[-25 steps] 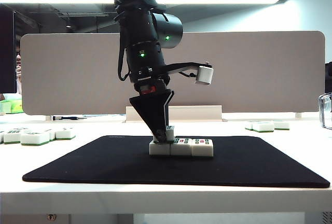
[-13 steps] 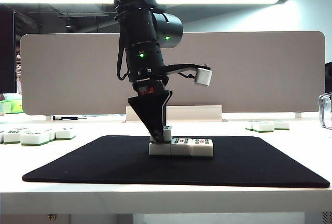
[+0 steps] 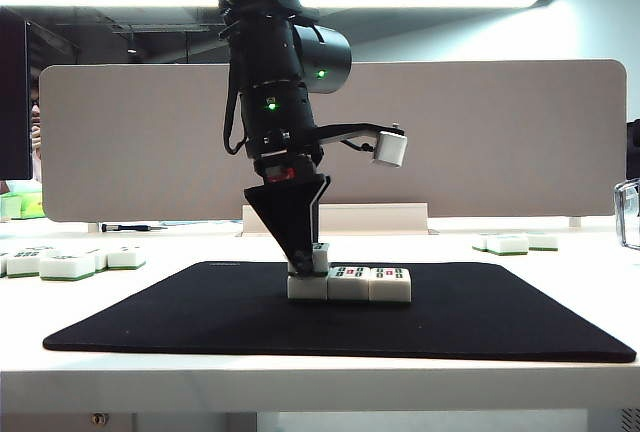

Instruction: Arrange four mahjong tiles into a neat stack, creating two layers of paired tiles.

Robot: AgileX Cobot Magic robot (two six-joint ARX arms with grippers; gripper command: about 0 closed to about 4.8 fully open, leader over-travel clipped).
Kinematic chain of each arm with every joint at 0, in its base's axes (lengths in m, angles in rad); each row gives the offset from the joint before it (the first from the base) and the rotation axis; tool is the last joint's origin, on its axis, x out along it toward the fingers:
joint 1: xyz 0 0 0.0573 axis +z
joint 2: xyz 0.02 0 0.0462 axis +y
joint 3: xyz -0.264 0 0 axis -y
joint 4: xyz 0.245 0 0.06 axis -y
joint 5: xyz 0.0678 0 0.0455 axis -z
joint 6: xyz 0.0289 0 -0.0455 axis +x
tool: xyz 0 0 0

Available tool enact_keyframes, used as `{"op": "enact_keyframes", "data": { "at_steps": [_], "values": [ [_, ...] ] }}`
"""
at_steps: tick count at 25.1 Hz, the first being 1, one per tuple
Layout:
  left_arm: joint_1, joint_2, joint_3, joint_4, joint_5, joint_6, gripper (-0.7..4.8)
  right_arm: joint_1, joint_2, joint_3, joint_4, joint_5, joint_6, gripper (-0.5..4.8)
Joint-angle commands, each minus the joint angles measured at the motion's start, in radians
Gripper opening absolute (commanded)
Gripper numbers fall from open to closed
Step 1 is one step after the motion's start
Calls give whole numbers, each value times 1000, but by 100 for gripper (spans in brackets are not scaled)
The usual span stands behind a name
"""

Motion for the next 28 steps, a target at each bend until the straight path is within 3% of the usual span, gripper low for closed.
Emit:
{"op": "enact_keyframes", "data": {
  "at_steps": [1,7,10,16,20,23,28],
  "values": [
    [3,1,-1,-21,-5,-4,220,0,-11,3,9,2,-4,-1],
    [2,1,-1,-18,2,-4,221,0,-11,3,9,2,-4,-1],
    [2,1,-1,-14,1,-4,269,0,-11,3,9,2,-4,-1],
    [2,1,-1,-11,2,-9,279,0,-11,3,9,2,-4,-1],
    [-3,0,0,-3,1,-68,352,0,-11,2,10,2,-4,-1],
    [-10,-2,6,-8,-3,-74,355,0,-11,2,10,2,-4,-1],
    [-27,-2,128,-49,2,-169,355,0,-11,2,10,2,-4,-1]
  ]
}}
